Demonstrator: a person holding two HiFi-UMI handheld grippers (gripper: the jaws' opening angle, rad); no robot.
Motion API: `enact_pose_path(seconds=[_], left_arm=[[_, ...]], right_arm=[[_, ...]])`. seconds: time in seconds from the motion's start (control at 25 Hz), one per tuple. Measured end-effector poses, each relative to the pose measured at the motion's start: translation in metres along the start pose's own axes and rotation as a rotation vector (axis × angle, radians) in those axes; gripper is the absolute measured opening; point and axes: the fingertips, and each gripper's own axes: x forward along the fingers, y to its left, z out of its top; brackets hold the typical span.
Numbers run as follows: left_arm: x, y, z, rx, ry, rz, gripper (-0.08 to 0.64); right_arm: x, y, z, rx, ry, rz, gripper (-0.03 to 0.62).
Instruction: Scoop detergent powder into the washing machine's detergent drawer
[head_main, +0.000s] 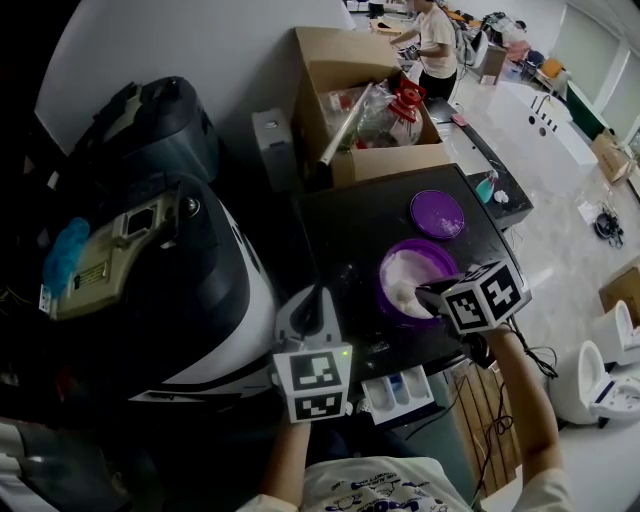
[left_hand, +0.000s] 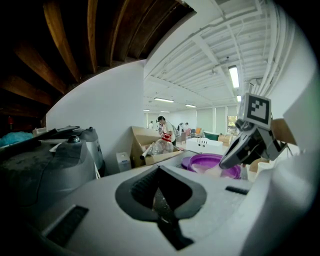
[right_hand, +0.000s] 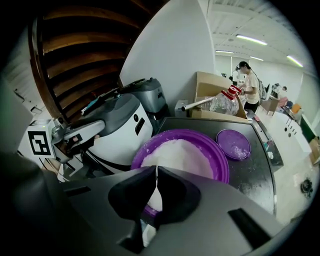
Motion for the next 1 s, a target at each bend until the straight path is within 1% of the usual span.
enact_pose_path(seconds=[0.12,0.24,0.44,0.68,0.8,1.0], left_arm=[[-0.001,0.001,-0.001,0.002,0.0,-0.003,0.003],[-0.002,0.003,0.001,0.003,-0.003,-0.003,0.003],[-0.003,0.002,0.006,0.008,-0.014,-0.009,0.003],[-0.002,-0.003,0.009,0.019,-0.02,-0.036,0.003],[-0.001,-0.005,0.01,0.024,-0.024,-0.053,0.003],[0.001,-0.01,0.012,0.034,-0.032,-0.083,0.003]], right_arm=[[-0.002,-0.002,0.0,0.059,-0.029,0.017,0.02],[-0.007,-0.006,0.004,0.12,-0.079,0.028,0.02],[-0.018,-0.012,0.009,0.228,-0.178,0.027,0.02],[-0.025,-0.01,0.013,0.348,-0.318,0.06,0.02],[-0.031,-0.014,0.014,0.44,-0.408,0.065,0.02],[-0.041,-0.016,0.013,0.653,-0.573,0.118,0.02]])
